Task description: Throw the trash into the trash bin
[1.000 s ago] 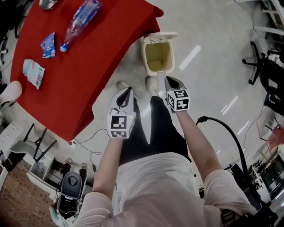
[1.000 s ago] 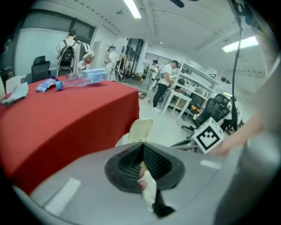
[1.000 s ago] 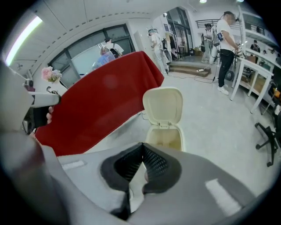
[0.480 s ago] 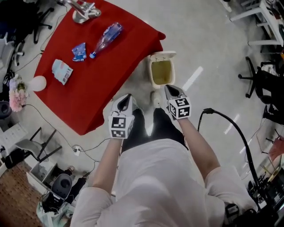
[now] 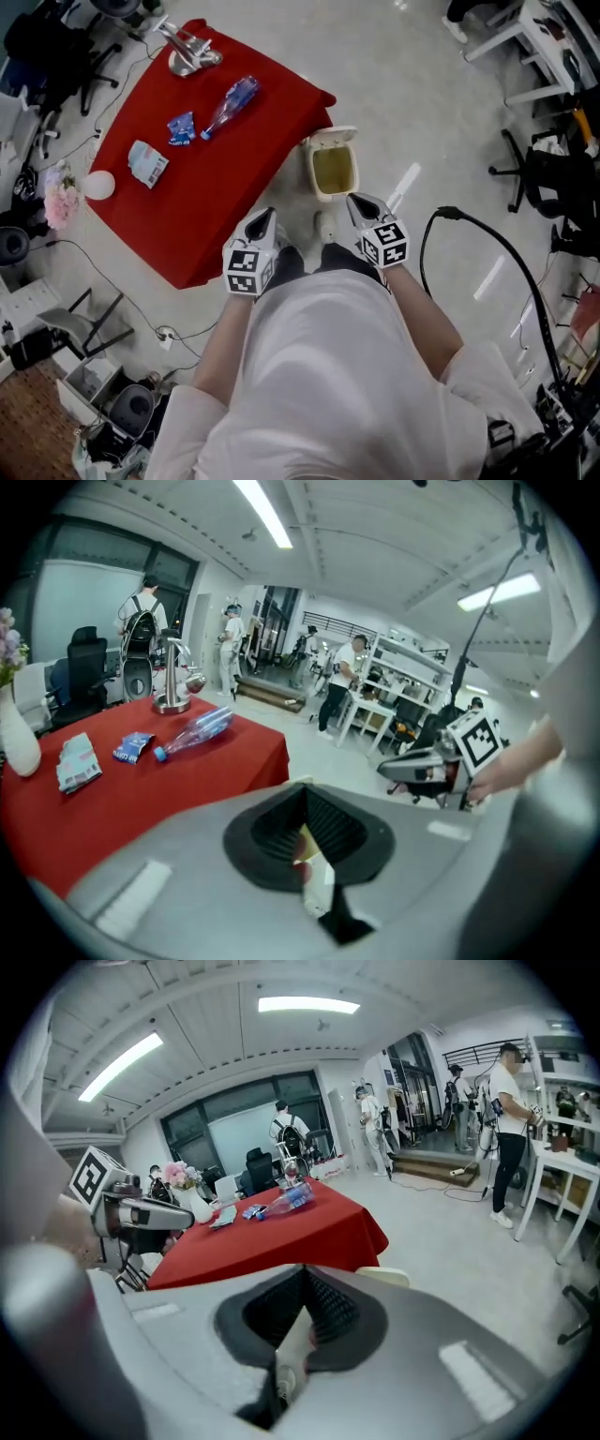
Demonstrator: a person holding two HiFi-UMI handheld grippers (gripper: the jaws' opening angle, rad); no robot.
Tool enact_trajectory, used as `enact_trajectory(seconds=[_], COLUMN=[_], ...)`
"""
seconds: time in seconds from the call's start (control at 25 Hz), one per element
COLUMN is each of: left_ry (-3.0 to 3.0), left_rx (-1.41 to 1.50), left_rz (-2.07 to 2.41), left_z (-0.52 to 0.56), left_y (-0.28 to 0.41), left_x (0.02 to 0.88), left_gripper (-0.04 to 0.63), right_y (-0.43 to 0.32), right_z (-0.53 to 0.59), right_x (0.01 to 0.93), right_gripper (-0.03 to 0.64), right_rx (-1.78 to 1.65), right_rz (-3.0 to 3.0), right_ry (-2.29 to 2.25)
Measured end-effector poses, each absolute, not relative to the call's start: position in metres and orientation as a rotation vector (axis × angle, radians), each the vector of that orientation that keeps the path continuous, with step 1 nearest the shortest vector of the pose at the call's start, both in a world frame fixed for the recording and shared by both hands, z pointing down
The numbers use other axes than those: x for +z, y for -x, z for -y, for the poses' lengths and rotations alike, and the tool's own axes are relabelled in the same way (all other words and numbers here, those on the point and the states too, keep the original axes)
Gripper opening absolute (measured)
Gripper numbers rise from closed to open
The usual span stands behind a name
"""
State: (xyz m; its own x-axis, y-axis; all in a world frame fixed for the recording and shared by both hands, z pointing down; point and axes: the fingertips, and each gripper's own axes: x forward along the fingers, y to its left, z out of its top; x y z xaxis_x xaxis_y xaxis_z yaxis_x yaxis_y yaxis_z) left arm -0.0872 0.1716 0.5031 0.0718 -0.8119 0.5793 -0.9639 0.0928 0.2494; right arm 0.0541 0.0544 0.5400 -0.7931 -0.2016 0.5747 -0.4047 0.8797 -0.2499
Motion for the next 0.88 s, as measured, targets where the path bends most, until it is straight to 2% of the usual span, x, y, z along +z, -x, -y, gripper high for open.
enact_trajectory(seconds=[0.88], left_ry=[-1.796], left_rx=[0.315], left_rz=[1.816], left_z=[-0.160], left_y=[0.066], left_x=[0.473], left_gripper=[0.005], right_y=[-0.059], right_z=[-0.049], right_x=[0.499], right_gripper=[0.000], right_rx=[0.437], right_rz=[2.570], right_ry=[-0.357])
